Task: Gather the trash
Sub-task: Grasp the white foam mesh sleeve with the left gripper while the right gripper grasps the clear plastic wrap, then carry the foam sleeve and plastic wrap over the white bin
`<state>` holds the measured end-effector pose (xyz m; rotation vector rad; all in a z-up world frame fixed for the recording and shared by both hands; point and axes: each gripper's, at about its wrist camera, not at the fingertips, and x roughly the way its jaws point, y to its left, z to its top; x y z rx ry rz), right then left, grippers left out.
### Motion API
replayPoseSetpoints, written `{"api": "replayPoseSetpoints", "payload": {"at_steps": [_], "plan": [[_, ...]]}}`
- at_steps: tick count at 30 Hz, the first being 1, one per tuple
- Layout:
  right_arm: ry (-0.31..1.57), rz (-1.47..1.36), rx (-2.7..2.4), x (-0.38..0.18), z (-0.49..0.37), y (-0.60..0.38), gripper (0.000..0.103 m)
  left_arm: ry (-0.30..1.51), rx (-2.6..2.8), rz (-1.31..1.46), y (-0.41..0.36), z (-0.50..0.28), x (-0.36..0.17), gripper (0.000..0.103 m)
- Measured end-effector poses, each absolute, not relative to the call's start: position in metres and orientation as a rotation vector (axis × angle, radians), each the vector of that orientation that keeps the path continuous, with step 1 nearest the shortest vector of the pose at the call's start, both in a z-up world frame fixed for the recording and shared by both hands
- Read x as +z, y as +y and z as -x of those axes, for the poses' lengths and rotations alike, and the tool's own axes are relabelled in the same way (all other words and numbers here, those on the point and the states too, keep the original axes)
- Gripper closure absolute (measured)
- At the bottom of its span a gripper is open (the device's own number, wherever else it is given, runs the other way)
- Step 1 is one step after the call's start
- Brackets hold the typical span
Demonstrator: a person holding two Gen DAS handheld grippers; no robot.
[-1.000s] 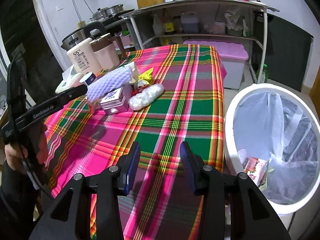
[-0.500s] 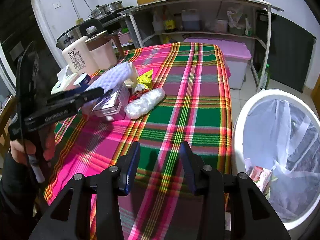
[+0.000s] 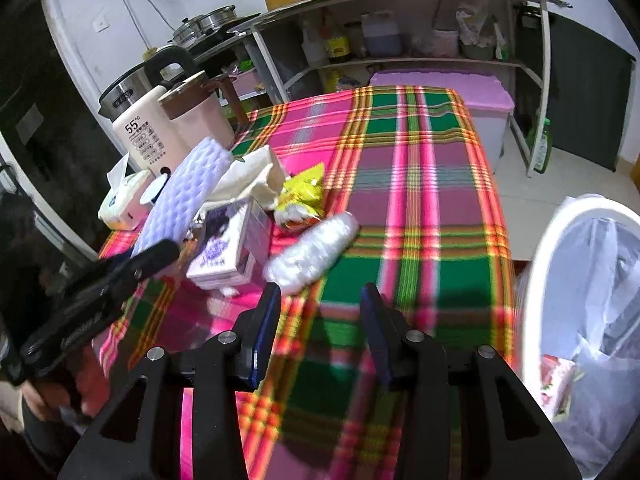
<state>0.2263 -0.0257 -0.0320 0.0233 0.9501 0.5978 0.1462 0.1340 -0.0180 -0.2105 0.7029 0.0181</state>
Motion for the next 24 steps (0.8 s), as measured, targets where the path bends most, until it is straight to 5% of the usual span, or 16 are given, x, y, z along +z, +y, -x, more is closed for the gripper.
{"api": "replayPoseSetpoints", "payload": {"at_steps": [13, 16, 24], "plan": [[0.988, -0.051, 0.535, -0.053, -0.257, 0.002, 0.061, 0.681, 0.029, 0.237, 0.143, -0.134, -0.017, 0.076], [0.973, -0.044, 0.523, -0.052, -0.256, 0.001, 0.071, 0.684, 0.027, 0.241, 0.142, -0.135, -0.019, 0.076], [0.931, -0.046, 0.538, -0.041, -0.242, -0.015, 0.073, 0.688, 0.021, 0.236, 0.133, -0.132, -0.02, 0.076]]}}
